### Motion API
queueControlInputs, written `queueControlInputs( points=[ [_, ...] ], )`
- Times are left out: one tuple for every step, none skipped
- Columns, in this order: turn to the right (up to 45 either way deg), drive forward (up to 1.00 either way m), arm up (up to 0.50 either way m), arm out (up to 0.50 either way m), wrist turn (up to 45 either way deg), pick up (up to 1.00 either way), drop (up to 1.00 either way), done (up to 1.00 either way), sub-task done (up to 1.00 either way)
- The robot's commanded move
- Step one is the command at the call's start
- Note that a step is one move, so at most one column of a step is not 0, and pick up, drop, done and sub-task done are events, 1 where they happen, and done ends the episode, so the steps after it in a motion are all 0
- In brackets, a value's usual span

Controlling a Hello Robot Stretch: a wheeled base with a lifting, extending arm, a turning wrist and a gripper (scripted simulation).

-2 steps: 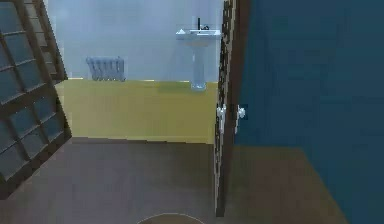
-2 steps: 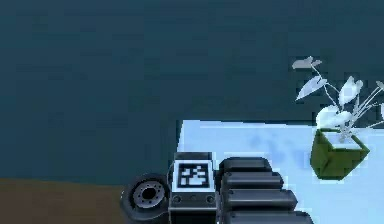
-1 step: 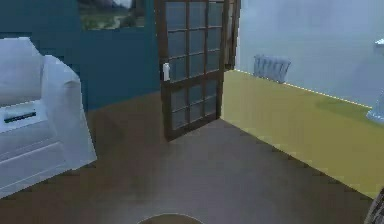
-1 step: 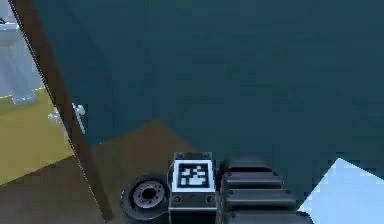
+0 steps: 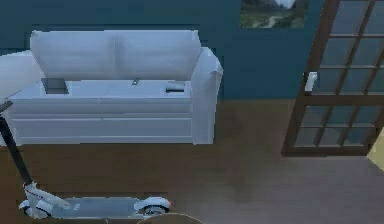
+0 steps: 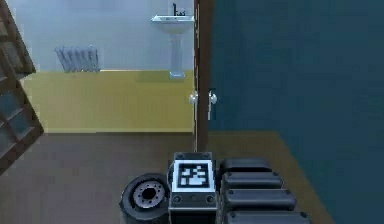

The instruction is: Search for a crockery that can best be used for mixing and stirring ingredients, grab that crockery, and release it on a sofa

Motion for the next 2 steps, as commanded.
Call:
queueControlInputs(
  points=[
    [0.0, 0.15, 0.0, 0.0, 0.0, 0.0, 0.0, 0.0, 0.0],
    [42.0, 0.0, 0.0, 0.0, 0.0, 0.0, 0.0, 0.0, 0.0]
  ],
)
